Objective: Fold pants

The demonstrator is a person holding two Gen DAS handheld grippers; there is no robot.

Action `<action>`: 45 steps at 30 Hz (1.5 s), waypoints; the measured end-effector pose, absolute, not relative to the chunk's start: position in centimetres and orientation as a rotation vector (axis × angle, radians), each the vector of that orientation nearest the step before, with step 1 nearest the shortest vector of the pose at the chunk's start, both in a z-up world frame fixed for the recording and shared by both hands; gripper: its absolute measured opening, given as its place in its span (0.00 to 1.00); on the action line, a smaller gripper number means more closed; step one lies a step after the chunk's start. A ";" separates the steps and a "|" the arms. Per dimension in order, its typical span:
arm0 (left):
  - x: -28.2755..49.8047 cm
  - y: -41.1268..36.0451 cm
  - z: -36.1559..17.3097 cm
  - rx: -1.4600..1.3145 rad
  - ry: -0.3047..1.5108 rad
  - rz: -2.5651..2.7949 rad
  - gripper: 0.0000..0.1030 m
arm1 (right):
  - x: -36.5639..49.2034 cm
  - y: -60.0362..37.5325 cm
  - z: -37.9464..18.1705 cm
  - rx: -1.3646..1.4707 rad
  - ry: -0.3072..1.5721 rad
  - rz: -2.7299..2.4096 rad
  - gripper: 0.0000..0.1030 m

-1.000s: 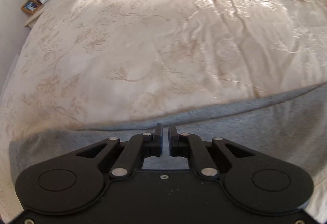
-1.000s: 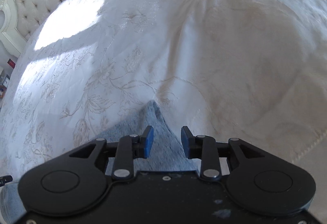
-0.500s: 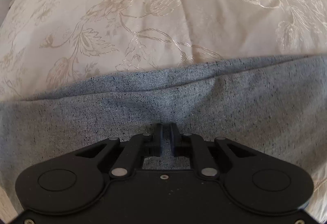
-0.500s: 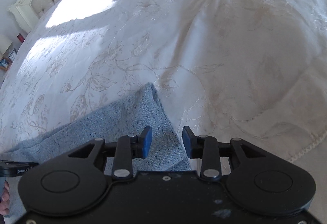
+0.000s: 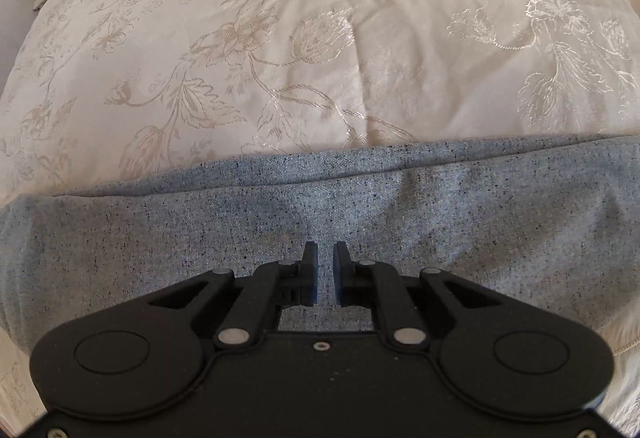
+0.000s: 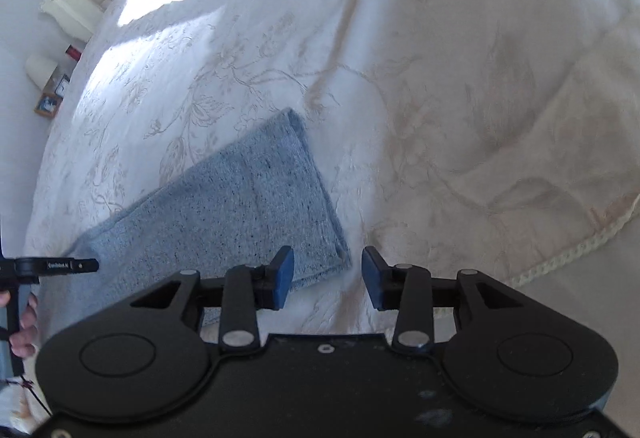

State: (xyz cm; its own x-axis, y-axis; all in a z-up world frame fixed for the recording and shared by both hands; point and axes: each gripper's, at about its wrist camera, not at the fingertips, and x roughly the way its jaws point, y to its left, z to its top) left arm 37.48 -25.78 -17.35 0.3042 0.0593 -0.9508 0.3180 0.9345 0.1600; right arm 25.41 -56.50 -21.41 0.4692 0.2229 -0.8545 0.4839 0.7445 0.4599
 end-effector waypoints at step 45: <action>35.0 -30.0 -17.1 0.136 1.304 -0.313 0.20 | 26.8 -55.3 -17.7 0.987 0.827 -0.159 0.13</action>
State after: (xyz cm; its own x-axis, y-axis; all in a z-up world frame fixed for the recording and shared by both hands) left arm 35.00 -29.96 -17.07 0.2293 -0.1506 -0.9616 0.3023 0.9501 -0.0767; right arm 26.80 -55.28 -17.66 0.6926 0.2357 -0.6817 0.4720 0.5666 0.6754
